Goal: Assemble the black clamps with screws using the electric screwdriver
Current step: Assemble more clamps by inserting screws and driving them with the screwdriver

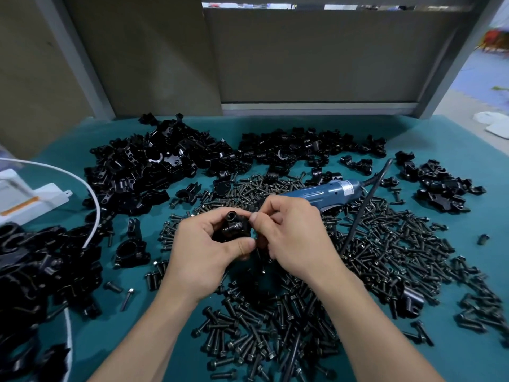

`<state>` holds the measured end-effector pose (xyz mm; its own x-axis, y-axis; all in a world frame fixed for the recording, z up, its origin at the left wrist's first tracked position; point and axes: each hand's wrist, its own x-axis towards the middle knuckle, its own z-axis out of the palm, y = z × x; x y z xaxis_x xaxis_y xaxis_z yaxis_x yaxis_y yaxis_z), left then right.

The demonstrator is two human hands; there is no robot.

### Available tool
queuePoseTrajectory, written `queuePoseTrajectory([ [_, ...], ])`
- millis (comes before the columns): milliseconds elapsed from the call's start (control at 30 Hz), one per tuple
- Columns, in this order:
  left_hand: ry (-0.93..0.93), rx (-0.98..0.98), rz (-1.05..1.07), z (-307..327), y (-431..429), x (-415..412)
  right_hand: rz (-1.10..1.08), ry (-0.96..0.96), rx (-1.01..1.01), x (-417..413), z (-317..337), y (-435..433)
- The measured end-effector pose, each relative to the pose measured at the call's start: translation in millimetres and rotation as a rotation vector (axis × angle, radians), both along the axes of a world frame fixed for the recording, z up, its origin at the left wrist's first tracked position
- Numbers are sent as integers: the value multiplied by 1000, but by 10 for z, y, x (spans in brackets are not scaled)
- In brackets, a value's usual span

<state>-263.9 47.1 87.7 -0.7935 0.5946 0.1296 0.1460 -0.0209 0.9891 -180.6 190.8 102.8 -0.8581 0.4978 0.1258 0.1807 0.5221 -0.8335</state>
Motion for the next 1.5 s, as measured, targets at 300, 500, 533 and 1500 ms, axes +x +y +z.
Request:
queuePoseTrajectory([
  [300,-89,-18,-32,-3,17,-44,90,-96,100,52,48,57],
  [500,-127,-54,-83,-4,12,-23,107,-93,225,44,41,59],
  [533,-128,-47,-74,-5,10,-19,101,-92,212,41,38,59],
  [1500,-251,-43,-230,39,-2,31,-20,48,-69,76,76,114],
])
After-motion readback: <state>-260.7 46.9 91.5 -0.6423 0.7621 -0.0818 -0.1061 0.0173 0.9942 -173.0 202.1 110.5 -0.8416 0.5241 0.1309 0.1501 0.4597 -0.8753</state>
